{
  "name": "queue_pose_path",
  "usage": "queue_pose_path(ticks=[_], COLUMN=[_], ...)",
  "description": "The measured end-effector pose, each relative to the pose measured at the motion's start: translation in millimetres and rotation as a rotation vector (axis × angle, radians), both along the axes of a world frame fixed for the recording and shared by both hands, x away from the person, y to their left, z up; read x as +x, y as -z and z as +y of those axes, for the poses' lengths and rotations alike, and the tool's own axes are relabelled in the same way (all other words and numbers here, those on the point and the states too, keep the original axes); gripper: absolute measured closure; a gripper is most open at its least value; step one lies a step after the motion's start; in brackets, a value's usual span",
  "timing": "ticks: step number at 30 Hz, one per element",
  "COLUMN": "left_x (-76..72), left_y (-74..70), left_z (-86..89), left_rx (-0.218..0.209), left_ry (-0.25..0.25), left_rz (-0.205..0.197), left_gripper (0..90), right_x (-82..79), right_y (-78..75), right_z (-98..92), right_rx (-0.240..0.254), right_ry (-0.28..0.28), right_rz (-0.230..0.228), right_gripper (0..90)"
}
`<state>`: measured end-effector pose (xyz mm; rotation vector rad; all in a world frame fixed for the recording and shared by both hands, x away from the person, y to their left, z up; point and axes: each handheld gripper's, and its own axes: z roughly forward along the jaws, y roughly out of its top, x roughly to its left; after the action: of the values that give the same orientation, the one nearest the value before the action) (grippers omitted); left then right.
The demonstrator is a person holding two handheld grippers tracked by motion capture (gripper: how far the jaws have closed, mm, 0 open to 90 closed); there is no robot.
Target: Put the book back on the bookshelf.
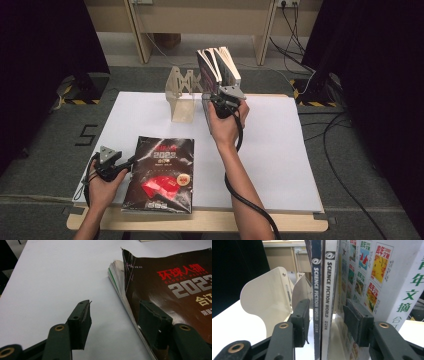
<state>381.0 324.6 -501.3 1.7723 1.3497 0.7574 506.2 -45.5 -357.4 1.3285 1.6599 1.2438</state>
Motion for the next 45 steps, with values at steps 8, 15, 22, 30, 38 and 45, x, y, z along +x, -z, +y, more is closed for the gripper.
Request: queue_pose_path(ticks=[8, 15, 22, 30, 38, 45], left_x=[0.1, 0.0, 0.1, -0.1, 0.0, 0.1], left_y=[0.0, 0.0, 0.0, 0.0, 0.1, 0.1], left_z=[-0.1, -0.2, -0.4, -0.6, -0.9, -1.4], left_rx=[0.001, 0.001, 0.003, 0.003, 0.006, 0.013], left_ry=[0.001, 0.002, 0.003, 0.003, 0.003, 0.004], left_rz=[0.002, 0.001, 0.002, -0.001, 0.000, 0.001], left_gripper=[42.5, 42.5, 42.5, 42.5, 42.6, 42.6], right_x=[-2.9, -7.7, -10.7, -16.0, -20.3, -20.8], right_y=[-0.7, 2.0, 6.7, 10.0, 13.6, 14.6], right_z=[-0.2, -1.1, -3.4, -3.5, -5.2, -5.1], right_rx=[-0.003, 0.000, 0.001, 0.008, 0.010, 0.008], right_ry=[-0.002, -0.005, -0.008, -0.014, -0.019, -0.022], right_rz=[-0.002, -0.002, 0.004, 0.011, 0.014, 0.017], right_gripper=[55.6, 55.3, 55.4, 55.3, 55.3, 55.3])
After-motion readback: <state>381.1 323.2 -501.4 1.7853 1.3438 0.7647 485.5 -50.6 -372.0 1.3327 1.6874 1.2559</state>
